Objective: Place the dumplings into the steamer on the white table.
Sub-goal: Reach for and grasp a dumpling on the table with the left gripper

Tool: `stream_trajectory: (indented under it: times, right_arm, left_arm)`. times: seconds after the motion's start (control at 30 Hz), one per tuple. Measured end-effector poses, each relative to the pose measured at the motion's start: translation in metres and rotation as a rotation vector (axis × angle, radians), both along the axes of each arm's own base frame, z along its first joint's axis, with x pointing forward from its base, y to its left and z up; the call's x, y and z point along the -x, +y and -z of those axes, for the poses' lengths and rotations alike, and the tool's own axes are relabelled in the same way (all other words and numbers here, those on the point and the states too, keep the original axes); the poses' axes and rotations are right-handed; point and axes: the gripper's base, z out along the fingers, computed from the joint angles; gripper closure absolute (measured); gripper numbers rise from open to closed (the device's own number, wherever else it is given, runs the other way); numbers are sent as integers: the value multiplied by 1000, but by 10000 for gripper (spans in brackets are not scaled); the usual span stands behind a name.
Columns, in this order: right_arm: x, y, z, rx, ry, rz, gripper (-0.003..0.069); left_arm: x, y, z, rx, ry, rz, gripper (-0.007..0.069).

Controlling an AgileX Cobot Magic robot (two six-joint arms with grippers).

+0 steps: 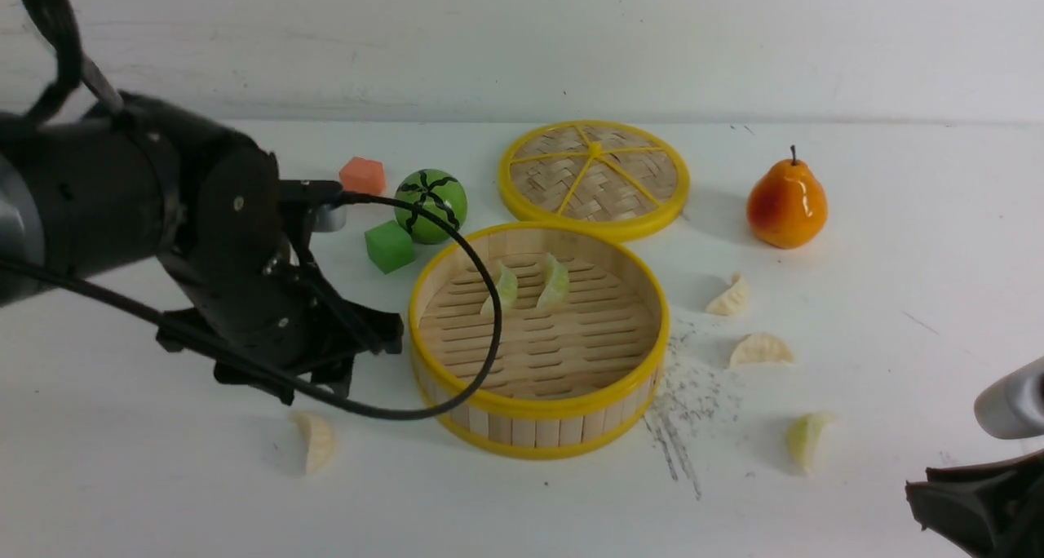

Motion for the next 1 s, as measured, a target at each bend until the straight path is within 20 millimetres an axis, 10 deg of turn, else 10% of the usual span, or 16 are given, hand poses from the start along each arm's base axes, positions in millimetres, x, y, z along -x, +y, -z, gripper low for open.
stream_trajectory:
  times: [0.6, 1.0]
  right_arm:
    - [-2, 0, -2, -30, -33, 21, 513]
    - [-3, 1, -3, -59, -31, 31, 503]
  left_arm:
    - [-23, 0, 75, -84, 97, -179, 281]
    - [-19, 2, 51, -78, 39, -136, 438]
